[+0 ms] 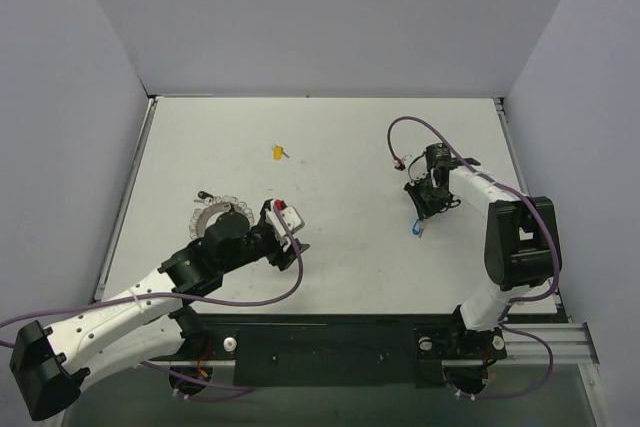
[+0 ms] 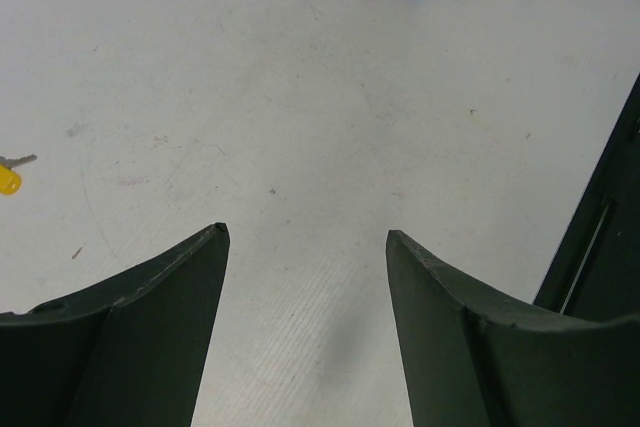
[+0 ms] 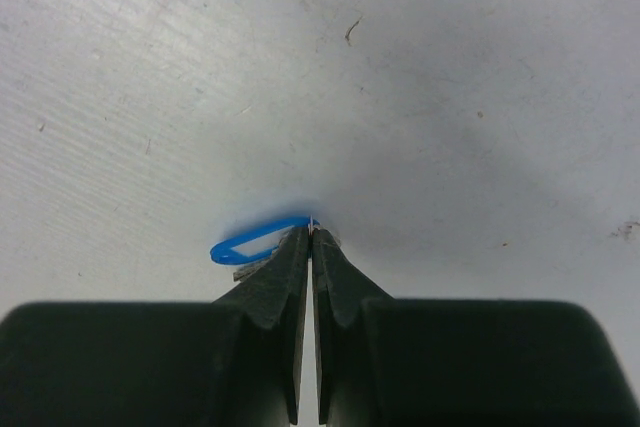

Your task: Put the keys on the keyring

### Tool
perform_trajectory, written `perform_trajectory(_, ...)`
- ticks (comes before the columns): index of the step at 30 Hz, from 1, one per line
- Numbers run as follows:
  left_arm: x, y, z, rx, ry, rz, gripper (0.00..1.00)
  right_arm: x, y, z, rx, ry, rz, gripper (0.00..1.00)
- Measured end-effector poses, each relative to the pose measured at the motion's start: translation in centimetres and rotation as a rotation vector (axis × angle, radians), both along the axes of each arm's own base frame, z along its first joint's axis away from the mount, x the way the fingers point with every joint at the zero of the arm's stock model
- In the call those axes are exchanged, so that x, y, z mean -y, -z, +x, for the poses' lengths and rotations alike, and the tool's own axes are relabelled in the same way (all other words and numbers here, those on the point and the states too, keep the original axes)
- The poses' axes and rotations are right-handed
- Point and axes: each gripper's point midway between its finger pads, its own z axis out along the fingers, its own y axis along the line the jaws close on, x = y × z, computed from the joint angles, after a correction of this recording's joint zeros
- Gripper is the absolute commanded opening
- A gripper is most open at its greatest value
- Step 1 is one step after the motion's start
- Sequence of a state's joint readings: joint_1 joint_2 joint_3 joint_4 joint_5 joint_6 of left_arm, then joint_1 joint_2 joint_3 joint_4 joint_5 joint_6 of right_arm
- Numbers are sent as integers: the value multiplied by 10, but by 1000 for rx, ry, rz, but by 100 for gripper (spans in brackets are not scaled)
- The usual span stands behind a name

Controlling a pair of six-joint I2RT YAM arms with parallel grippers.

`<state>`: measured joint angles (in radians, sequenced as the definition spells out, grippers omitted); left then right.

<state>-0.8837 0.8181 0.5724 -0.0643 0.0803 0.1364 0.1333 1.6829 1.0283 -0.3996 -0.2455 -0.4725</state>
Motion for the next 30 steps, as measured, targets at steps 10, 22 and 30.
perform_trajectory(10,1,0,-1,-2,5,-1,74,-2,9,8,53,87,-10,0)
perform_trajectory(22,1,0,-1,-2,7,-1,74,-4,12,12,90,123,-2,6)
perform_trajectory(30,1,0,-2,-3,11,-1,74,-3,11,4,86,132,1,15)
